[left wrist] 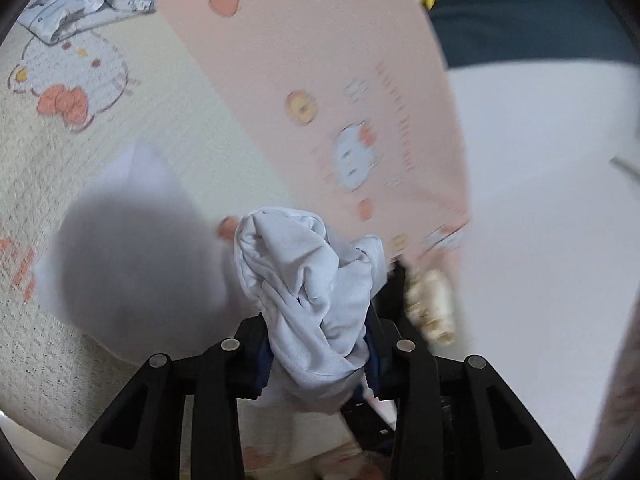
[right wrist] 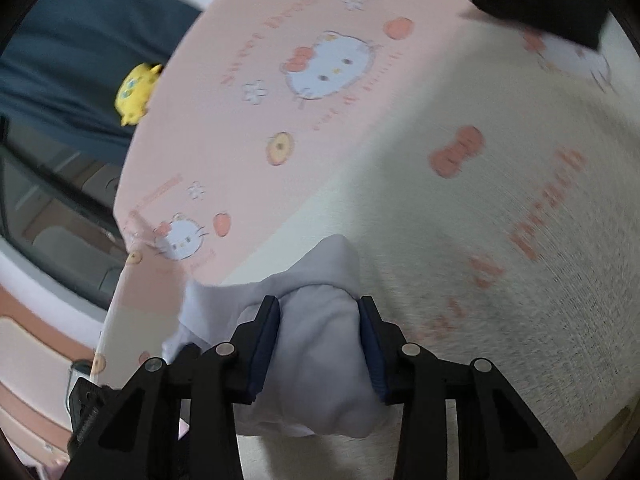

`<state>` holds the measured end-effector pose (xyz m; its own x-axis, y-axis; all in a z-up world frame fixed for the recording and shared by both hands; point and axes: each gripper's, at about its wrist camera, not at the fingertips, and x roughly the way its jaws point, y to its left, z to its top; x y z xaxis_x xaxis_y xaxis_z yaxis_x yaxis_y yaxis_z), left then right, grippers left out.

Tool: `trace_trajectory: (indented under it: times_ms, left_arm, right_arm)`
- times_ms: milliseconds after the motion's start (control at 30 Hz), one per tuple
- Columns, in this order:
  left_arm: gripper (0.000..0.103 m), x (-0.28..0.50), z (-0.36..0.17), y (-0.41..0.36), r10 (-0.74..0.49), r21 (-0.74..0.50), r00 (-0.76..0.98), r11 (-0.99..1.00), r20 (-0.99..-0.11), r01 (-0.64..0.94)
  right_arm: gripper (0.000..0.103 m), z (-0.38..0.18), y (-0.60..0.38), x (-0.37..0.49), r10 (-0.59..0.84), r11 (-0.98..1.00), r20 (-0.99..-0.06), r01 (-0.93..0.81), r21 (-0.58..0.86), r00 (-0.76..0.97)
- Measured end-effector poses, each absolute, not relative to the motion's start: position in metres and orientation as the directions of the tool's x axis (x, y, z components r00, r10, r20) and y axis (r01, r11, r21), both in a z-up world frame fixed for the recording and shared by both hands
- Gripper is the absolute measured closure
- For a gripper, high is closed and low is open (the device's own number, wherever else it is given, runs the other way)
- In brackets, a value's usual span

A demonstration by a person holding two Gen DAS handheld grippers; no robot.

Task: Fold clothes
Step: 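Grasp the white shirt bundle with the left gripper while the right gripper holds its end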

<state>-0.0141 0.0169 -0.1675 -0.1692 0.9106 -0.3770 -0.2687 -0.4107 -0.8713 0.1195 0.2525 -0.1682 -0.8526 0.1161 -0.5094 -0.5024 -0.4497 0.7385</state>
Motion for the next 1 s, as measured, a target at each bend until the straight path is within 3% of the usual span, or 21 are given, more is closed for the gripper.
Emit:
trace_trajectory:
  times_ms: [300,467,667,767,833,1000]
  left_arm:
    - [0.07,-0.023,-0.16,-0.013,0.917,-0.886,-0.214,-0.386,-0.337,-0.258]
    - [0.07,-0.029,-0.177,-0.025,0.893,-0.87,-0.22,-0.438,-0.392,-0.228]
    - [0.07,-0.036,-0.195,-0.038,0.856,-0.84,-0.226,-0.507,-0.464,-0.194]
    - [0.061,-0.032,-0.175,-0.027,0.811,-0.781,-0.224,-0.583,-0.54,-0.226]
    - [0.049,-0.028,-0.162,-0.019,0.777,-0.729,-0.229,-0.63,-0.587,-0.267]
    - [0.041,-0.023,-0.135,-0.011,0.659,-0.576,-0.306,-0.751,-0.687,-0.324]
  right_arm:
    - [0.063,-0.139,0.222,0.093,0.12,-0.601,-0.572,-0.518,0.608,-0.811]
    - [0.064,-0.157,0.214,0.066,0.084,-0.653,-0.697,-0.568,0.501,-0.712]
    - [0.062,-0.159,0.207,0.056,0.116,-0.709,-0.739,-0.576,0.406,-0.663]
    - [0.056,-0.158,0.21,0.066,0.118,-0.7,-0.728,-0.576,0.421,-0.676]
    - [0.045,-0.156,0.216,0.071,0.121,-0.692,-0.726,-0.582,0.428,-0.677]
    - [0.038,-0.154,0.236,0.089,0.104,-0.629,-0.694,-0.588,0.509,-0.713]
